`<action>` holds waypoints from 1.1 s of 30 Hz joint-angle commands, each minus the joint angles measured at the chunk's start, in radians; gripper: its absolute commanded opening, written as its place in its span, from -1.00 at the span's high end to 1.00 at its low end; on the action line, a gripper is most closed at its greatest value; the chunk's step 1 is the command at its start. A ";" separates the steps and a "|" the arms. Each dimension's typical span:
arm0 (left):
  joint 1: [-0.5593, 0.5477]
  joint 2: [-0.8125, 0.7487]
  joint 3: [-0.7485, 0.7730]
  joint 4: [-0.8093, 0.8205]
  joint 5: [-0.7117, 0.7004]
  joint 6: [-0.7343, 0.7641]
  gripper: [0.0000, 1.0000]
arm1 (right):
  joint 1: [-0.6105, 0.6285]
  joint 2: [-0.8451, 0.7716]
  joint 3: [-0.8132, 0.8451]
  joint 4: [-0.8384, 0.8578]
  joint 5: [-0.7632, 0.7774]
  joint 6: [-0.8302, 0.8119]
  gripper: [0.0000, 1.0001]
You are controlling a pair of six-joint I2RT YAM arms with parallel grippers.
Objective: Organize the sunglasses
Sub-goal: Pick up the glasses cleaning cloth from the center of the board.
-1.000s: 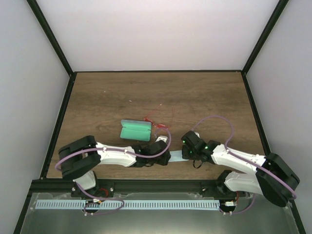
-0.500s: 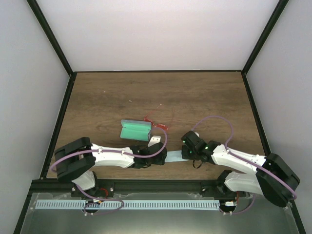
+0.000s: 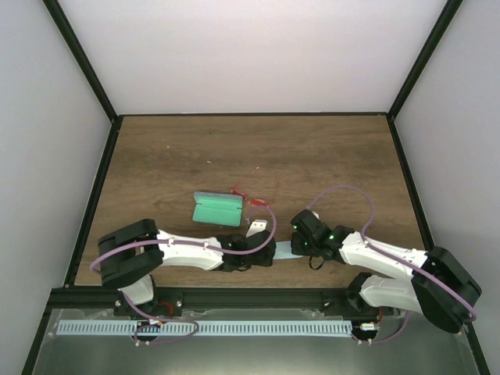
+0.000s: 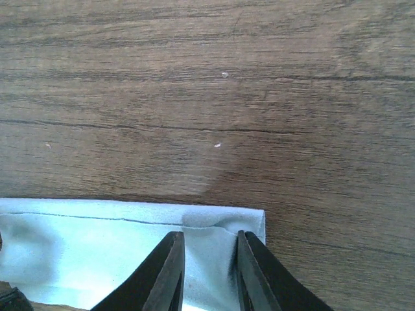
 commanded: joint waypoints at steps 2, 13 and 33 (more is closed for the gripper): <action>-0.010 0.042 -0.036 -0.055 0.031 -0.033 0.04 | 0.009 -0.015 -0.006 0.008 0.005 -0.006 0.52; -0.012 0.058 -0.041 -0.024 0.040 -0.025 0.50 | 0.009 -0.003 -0.006 0.010 -0.005 -0.011 0.64; -0.012 0.058 -0.046 -0.044 0.002 -0.020 0.41 | 0.009 -0.044 -0.005 -0.012 0.026 0.015 0.51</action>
